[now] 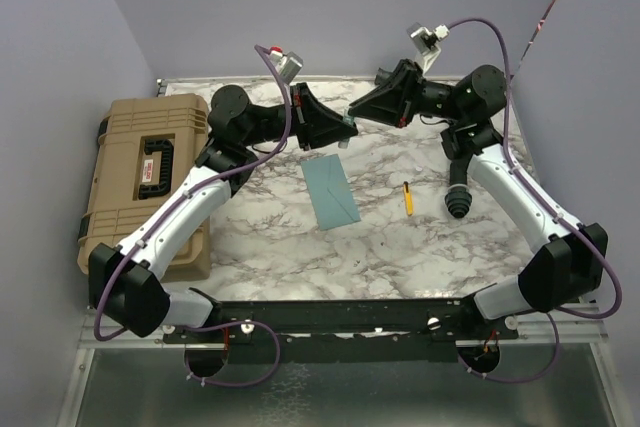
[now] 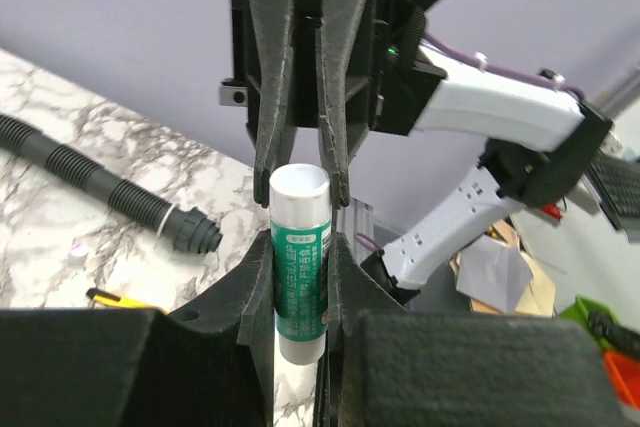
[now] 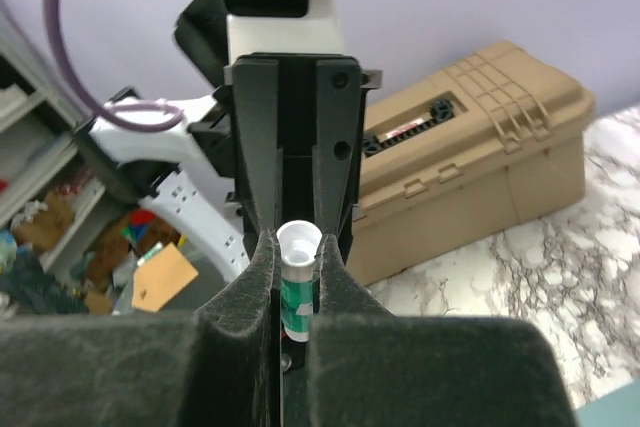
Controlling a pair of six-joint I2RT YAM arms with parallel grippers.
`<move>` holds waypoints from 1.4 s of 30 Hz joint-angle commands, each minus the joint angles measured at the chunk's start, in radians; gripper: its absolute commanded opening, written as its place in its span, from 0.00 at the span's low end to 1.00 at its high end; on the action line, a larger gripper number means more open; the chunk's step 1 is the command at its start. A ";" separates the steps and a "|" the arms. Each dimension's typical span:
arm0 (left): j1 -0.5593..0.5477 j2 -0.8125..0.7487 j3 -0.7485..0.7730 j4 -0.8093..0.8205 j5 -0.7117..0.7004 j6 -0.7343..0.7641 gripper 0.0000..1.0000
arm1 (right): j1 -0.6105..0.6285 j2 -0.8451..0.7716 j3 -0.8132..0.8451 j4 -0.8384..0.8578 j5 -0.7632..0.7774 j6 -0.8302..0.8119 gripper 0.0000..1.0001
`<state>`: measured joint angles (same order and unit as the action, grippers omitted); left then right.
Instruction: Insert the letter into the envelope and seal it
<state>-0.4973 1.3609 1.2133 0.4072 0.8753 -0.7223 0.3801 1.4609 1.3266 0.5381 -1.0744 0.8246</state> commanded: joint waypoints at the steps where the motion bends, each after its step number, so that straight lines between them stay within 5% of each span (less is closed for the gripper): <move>1: -0.043 0.011 0.018 0.036 0.070 0.049 0.00 | 0.056 -0.010 0.005 0.072 -0.195 0.019 0.01; 3: -0.043 0.010 0.011 0.023 -0.007 0.056 0.00 | 0.057 -0.012 0.060 -0.161 -0.096 -0.110 0.08; 5: -0.042 0.001 -0.001 -0.018 -0.128 0.091 0.00 | 0.069 -0.021 0.114 -0.369 0.074 -0.220 0.38; 7: -0.043 -0.010 -0.012 -0.048 -0.238 0.115 0.00 | 0.084 -0.035 0.136 -0.482 0.272 -0.245 0.57; 11: -0.043 -0.022 -0.024 -0.087 -0.358 0.159 0.00 | 0.124 -0.042 0.152 -0.613 0.554 -0.205 0.64; 12: -0.043 -0.022 -0.019 -0.105 -0.376 0.173 0.00 | 0.135 -0.164 0.178 -0.663 0.597 -0.191 0.64; 14: -0.043 -0.018 0.008 -0.185 -0.424 0.214 0.00 | 0.159 0.002 0.240 -0.748 0.643 -0.185 0.56; 20: -0.043 -0.033 0.029 -0.240 -0.478 0.242 0.00 | 0.194 0.023 0.280 -0.801 0.724 -0.176 0.30; 33: -0.044 -0.045 0.008 -0.221 -0.498 0.227 0.00 | 0.197 0.003 0.245 -0.749 0.734 -0.179 0.38; 37: -0.044 -0.043 0.009 -0.221 -0.464 0.219 0.00 | 0.197 -0.003 0.251 -0.736 0.699 -0.209 0.02; 42: -0.043 -0.054 0.012 -0.219 -0.350 0.232 0.00 | 0.184 -0.030 0.222 -0.627 0.530 -0.279 0.00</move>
<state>-0.5377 1.3167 1.2263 0.1761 0.4229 -0.5228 0.5674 1.4631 1.5547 -0.1764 -0.3897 0.5850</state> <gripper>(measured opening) 0.177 0.067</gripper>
